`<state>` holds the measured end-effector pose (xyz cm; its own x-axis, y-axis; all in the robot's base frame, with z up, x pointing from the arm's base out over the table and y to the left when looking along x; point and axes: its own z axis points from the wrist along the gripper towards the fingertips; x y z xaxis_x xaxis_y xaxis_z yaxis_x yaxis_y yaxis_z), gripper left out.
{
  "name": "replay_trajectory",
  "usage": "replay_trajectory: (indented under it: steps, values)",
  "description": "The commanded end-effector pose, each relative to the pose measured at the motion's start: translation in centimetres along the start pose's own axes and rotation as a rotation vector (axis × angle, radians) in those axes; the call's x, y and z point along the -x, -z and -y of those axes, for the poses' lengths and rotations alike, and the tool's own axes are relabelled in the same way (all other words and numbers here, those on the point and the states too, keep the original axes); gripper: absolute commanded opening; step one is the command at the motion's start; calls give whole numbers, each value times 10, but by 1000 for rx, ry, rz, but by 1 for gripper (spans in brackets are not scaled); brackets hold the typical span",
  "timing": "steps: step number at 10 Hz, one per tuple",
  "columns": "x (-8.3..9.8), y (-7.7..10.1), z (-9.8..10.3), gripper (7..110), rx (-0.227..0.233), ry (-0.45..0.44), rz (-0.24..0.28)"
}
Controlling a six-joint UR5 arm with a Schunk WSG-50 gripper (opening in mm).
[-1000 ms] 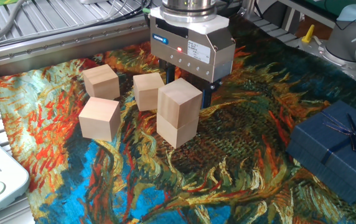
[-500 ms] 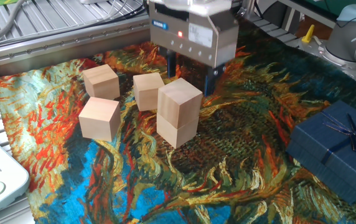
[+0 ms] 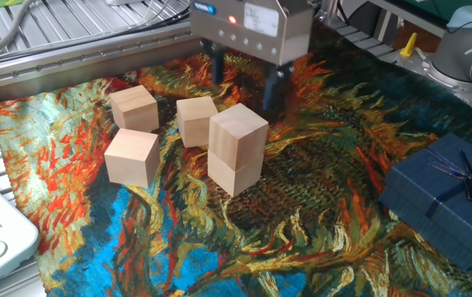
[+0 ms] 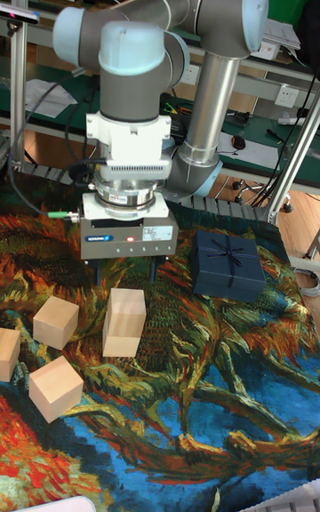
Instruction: Stack the blocks in a vertical line of five
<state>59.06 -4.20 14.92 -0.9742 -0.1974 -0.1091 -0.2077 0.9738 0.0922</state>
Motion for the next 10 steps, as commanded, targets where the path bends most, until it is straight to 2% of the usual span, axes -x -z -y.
replay_trajectory:
  steps: [1,2,4,5,6,10]
  values:
    - [5,10,12,88,-18,4,43]
    - [6,8,13,88,-28,3,32]
    - [7,13,14,88,-88,10,-16]
    - [8,18,7,88,-112,19,-34]
    - [8,22,-1,66,-122,10,-54]
    - [18,20,-30,66,-93,16,-58]
